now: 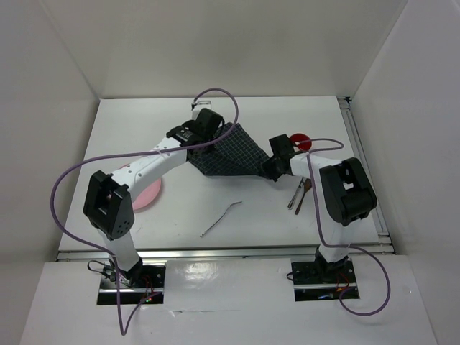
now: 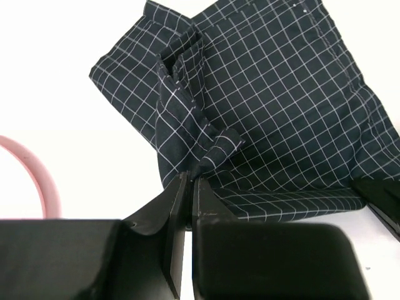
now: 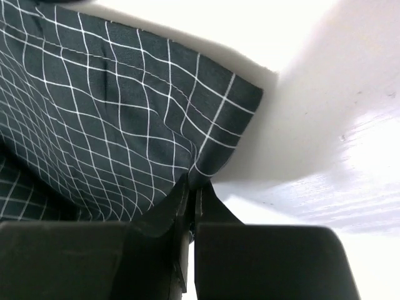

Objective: Set the dinner table for one person

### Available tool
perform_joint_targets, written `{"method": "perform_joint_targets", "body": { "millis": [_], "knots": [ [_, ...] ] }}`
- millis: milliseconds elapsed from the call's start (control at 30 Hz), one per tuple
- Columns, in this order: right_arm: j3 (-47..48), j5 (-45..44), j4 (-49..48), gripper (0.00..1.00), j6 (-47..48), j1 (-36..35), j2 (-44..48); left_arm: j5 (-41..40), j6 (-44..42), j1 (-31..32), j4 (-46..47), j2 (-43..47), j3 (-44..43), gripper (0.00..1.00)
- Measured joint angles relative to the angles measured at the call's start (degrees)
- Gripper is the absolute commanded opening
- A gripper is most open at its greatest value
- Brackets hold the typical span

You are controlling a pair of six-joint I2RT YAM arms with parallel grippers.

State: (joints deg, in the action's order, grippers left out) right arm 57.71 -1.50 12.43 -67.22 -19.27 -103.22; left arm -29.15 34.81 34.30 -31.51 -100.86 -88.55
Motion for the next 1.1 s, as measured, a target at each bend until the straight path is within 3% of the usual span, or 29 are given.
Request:
{"method": "perform_joint_targets", "body": {
  "millis": [267,467,567,833,1100],
  "knots": [
    [6.05,-6.1,5.7,0.0,2.86,-2.49,4.96,5.11,-1.9,-5.64,-1.73,1.46,-4.66,0.0],
    [18.45,-9.6,6.29,0.0,8.7,-5.07,13.42,13.7,-3.21,-15.1,-4.0,2.4,-21.9,0.0],
    [23.39,-11.41,6.23,0.0,12.09,-7.76,17.84,18.49,-3.08,-18.32,-5.33,5.95,-26.25,0.0],
    [29.09,-16.59,8.94,0.0,18.75,-15.87,23.98,26.29,-2.82,-22.71,-11.02,16.65,-27.45,0.0],
    [36.06,-17.42,12.35,0.0,25.38,-13.57,18.78,31.1,-2.95,-25.03,-12.22,10.08,-28.26,0.0]
  ]
}}
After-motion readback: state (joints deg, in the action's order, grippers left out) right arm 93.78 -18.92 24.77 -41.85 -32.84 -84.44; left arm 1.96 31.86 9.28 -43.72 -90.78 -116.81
